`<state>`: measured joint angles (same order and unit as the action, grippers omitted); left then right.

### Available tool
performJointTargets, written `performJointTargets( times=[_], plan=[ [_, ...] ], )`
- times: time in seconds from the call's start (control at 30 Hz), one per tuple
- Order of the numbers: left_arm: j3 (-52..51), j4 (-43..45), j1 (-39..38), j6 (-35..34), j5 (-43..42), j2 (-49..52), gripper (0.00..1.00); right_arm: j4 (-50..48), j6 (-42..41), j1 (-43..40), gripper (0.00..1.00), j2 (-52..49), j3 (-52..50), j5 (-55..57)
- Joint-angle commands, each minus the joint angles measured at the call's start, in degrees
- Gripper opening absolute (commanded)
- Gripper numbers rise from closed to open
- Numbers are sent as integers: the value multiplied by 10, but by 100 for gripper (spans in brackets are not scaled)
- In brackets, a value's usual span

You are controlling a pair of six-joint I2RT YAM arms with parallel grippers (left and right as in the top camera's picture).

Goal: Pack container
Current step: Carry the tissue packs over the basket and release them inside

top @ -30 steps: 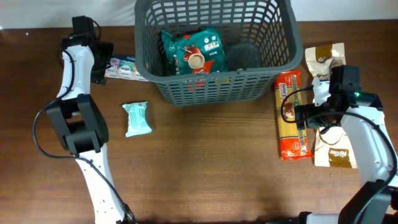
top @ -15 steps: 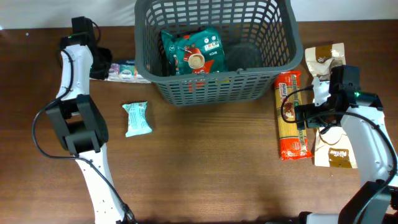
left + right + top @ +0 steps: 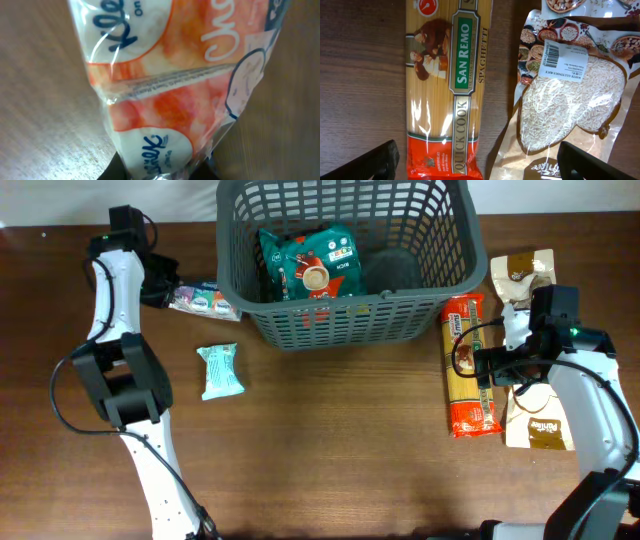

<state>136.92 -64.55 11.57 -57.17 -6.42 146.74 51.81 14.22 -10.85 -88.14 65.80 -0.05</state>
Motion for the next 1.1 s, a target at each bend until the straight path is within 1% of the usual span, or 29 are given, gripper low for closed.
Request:
performJointTargets(
  times=[0.0, 0.1, 0.17, 0.23, 0.33, 0.37, 0.43, 0.53, 0.6, 0.67, 0.73, 0.8, 0.87, 0.9, 1.07],
  plan=[
    [89, -26, 12, 111, -54, 11, 2, -2, 4, -4, 99, -3, 11, -6],
    [186, -58, 13, 217, -64, 11, 3, -2, 3, -4, 99, -3, 11, -6],
    [252, -89, 12, 273, -64, 11, 4, -2, 4, -4, 99, -3, 11, -6],
    [317, -123, 9, 319, -64, 11, 4, -2, 4, -4, 99, -3, 11, -6],
    [418, -177, 5, 363, -64, 11, 4, -2, 4, -4, 99, -3, 11, -6],
    [430, -186, 3, 381, -64, 3, 4, -2, 3, -4, 99, -3, 11, -6],
    [428, -191, 0, 419, -64, -31, 6, -2, 3, -4, 99, -3, 11, -6],
    [428, -193, -8, 503, -59, -80, 13, -2, 3, -4, 99, -3, 11, -6],
    [428, -196, -15, 529, -46, -111, 13, -2, 3, -4, 99, -3, 11, -6],
    [428, -198, -24, 540, -28, -141, 13, -2, 3, -4, 99, -3, 11, -6],
    [428, -195, -36, 565, -28, -172, 12, -2, 3, -4, 99, -3, 11, -6],
    [428, -189, -50, 611, -28, -203, 11, -2, 4, -4, 99, -3, 11, -6],
    [428, -181, -69, 669, -28, -235, 7, -2, 3, -4, 99, -3, 11, -6],
    [428, -174, -83, 708, -28, -252, 2, -2, 3, -4, 99, -3, 11, -6],
    [428, -160, -149, 837, -28, -294, 2, -2, 4, -4, 99, -3, 11, -6]
  ],
)
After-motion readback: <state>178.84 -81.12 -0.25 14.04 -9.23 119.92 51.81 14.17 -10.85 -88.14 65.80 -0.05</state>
